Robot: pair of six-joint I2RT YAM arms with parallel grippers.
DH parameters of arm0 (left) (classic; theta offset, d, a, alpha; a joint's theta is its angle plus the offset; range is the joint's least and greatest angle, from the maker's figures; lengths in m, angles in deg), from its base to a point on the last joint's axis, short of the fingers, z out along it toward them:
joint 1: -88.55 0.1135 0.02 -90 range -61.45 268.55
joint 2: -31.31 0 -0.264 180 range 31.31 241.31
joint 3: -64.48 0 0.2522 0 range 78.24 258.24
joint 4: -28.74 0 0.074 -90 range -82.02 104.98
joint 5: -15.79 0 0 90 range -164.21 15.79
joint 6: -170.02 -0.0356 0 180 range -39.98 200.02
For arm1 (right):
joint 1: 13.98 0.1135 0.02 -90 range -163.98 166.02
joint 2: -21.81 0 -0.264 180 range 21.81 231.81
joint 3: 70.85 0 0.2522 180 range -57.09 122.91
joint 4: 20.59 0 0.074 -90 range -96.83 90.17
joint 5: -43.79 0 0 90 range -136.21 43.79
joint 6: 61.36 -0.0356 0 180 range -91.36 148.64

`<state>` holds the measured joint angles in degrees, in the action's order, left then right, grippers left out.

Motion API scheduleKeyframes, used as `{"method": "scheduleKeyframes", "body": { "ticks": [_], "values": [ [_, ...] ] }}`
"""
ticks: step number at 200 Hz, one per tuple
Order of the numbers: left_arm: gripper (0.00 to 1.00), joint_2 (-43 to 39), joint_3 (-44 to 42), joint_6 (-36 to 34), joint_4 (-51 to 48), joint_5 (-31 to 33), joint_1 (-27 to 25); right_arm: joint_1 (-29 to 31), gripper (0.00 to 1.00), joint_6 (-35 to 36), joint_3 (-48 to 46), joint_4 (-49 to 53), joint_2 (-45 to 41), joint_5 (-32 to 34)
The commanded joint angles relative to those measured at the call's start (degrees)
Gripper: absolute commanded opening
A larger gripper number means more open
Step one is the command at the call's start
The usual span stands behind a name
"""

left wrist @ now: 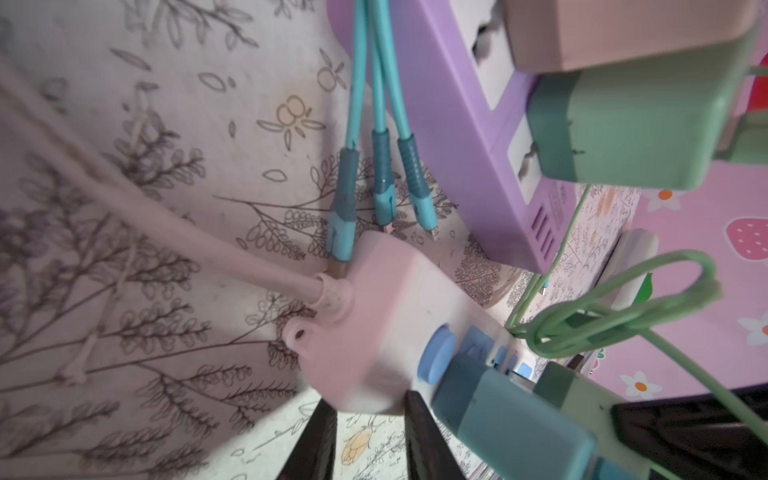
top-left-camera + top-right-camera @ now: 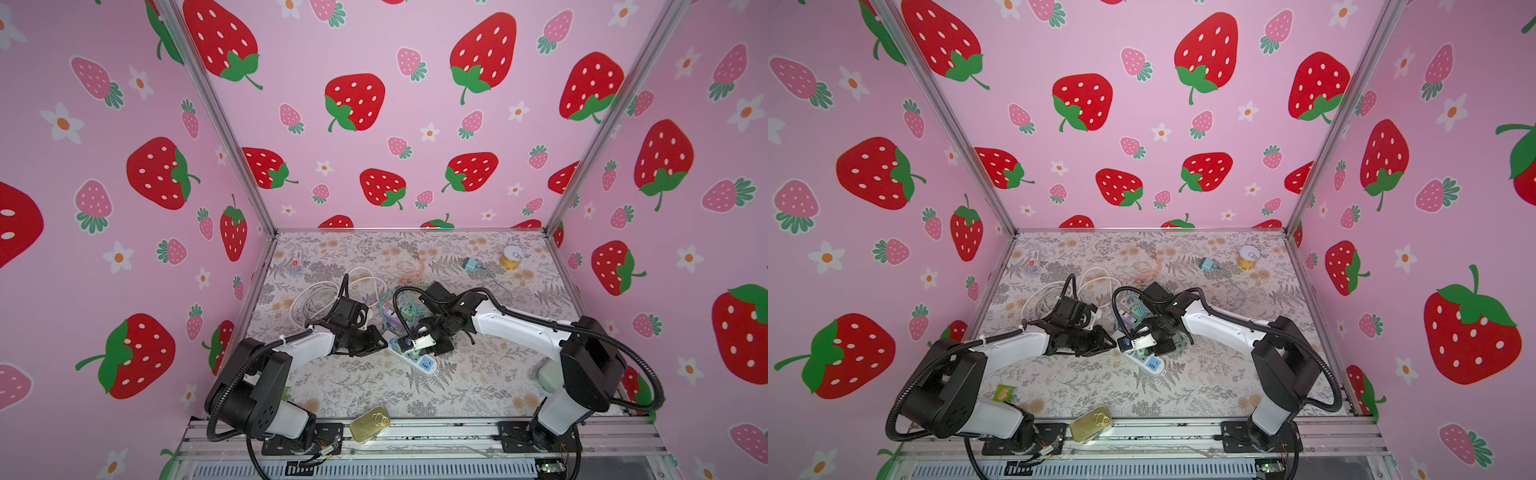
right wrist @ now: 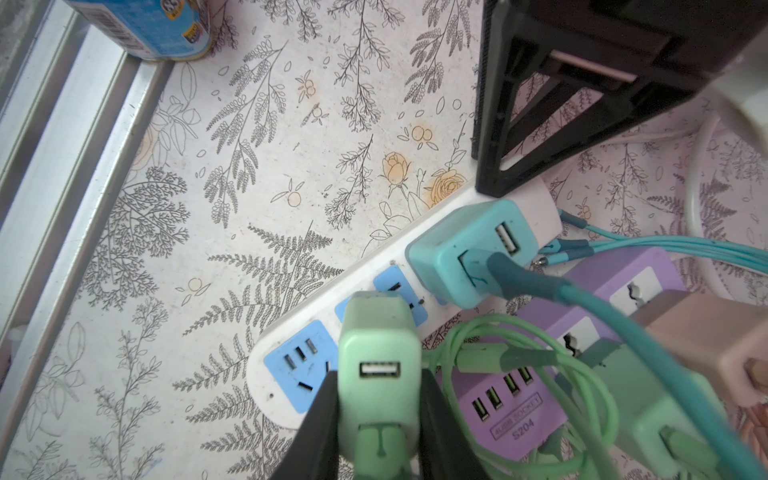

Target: Insert the plug

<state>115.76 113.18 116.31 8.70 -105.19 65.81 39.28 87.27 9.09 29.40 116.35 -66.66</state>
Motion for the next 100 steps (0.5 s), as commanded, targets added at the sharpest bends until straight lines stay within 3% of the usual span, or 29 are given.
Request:
{"method": "scheduleKeyframes", "body": {
  "ticks": [1, 100],
  "values": [
    [0.3, 2.3, 0.6, 1.5, 3.4, -0.8, -0.1, 0.4, 0.0, 0.7, -2.0, 2.4, -1.4, -0.3],
    [0.28, 6.8, 5.2, 1.2, 4.4, -1.2, 0.0, 1.5, 0.0, -0.6, -4.5, 3.2, -1.7, -0.5]
  ]
}}
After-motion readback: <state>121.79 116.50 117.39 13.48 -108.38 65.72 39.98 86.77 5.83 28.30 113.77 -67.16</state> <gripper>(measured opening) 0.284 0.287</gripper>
